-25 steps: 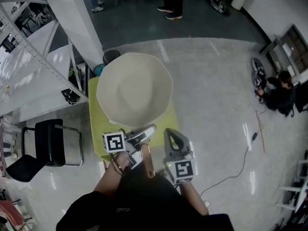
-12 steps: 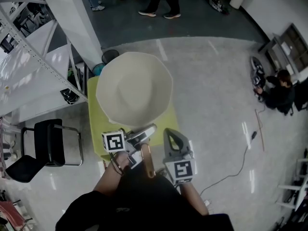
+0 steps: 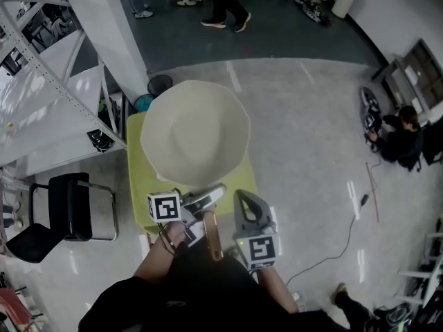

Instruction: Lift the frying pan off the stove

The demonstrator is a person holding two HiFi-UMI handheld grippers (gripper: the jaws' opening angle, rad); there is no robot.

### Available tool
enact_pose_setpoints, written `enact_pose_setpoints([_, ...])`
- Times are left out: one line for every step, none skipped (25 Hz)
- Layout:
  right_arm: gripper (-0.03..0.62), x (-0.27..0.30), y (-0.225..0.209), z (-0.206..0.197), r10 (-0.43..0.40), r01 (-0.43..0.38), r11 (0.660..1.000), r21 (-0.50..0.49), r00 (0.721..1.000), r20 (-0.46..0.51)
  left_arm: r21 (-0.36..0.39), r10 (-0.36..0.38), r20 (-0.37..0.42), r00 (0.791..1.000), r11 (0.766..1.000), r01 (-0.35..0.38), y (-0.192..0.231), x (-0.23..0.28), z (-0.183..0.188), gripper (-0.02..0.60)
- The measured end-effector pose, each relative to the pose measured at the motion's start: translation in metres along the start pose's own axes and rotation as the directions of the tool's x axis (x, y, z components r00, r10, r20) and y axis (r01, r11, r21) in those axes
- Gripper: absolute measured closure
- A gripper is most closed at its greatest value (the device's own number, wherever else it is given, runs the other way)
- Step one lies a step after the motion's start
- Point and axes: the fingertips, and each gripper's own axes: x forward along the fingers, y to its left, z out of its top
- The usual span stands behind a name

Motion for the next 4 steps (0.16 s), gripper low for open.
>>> enact_pose_setpoints([0.58, 0.0002, 0.0005, -0.0001, -0.001, 0.001, 1.0, 0.0, 1.0, -0.002, -0.003, -0.002, -0.001, 1.0, 1.0, 0.002, -0.0002, -0.0001, 0.0001, 0.36])
enact_pose_setpoints([0.58, 0.0004, 0.0008, -0.0004, -0.001, 0.001, 1.0, 0.0, 1.0, -0.004, -0.004, -0.003, -0.002, 1.0, 1.0, 0.003, -0.0001, -0.0003, 0.0001, 0.36])
enact_pose_setpoints([0.58, 0.0005, 0.0011, -0.0007, -0.002, 0.001, 1.0, -0.002, 1.0, -0.007, -0.005, -0.003, -0.003, 1.0, 1.0, 0.003, 0.0001, -0.0005, 0.0001, 0.359])
enact_pose_setpoints([0.58, 0.0006, 0.0013, -0.001, -0.002, 0.002, 1.0, -0.004, 1.0, -0.01, -0.005, -0.002, -0.005, 1.0, 1.0, 0.002, 0.0004, -0.0008, 0.0001, 0.359])
